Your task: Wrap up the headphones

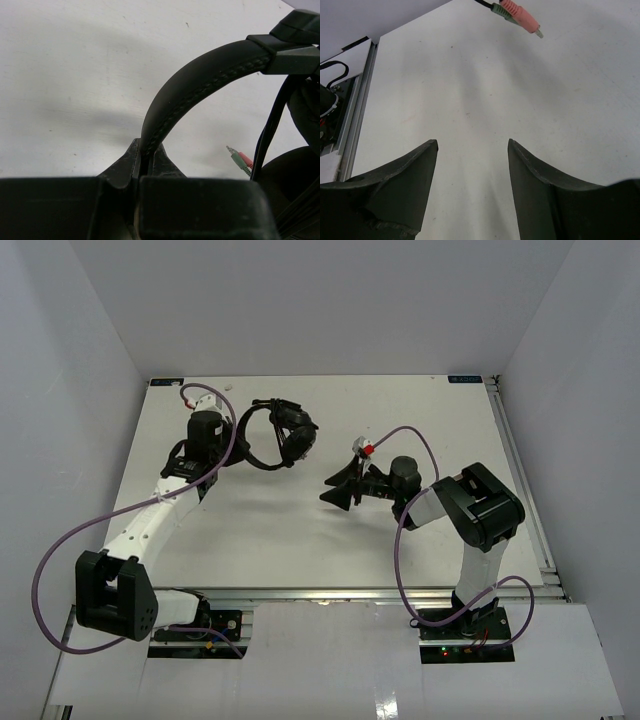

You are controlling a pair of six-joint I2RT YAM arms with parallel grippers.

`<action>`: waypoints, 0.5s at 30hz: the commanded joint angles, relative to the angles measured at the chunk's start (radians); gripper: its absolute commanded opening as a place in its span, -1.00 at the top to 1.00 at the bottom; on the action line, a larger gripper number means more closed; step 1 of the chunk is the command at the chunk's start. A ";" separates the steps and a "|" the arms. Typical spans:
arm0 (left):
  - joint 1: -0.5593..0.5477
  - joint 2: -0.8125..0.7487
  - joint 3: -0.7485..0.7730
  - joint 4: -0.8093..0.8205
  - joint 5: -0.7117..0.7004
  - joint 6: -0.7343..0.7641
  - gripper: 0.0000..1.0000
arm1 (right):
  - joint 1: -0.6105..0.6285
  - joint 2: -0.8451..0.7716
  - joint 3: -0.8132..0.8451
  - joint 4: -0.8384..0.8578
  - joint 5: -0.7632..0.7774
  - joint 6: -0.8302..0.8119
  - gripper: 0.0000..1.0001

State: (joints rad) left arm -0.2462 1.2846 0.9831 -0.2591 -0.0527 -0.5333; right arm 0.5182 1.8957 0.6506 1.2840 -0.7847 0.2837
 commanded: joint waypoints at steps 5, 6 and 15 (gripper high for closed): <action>-0.006 -0.057 0.063 -0.021 0.252 0.010 1.00 | 0.002 -0.040 -0.070 0.586 0.074 -0.056 -0.38; -0.007 -0.059 0.065 -0.025 0.268 0.011 1.00 | 0.002 -0.043 -0.070 0.595 0.075 -0.058 -0.39; -0.006 -0.081 0.085 -0.120 0.297 0.046 1.00 | 0.009 -0.176 -0.052 0.390 0.073 -0.209 -0.45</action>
State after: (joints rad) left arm -0.2466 1.2790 1.0102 -0.3620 0.1955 -0.4958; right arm 0.5185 1.8190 0.5776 1.2827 -0.7146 0.2137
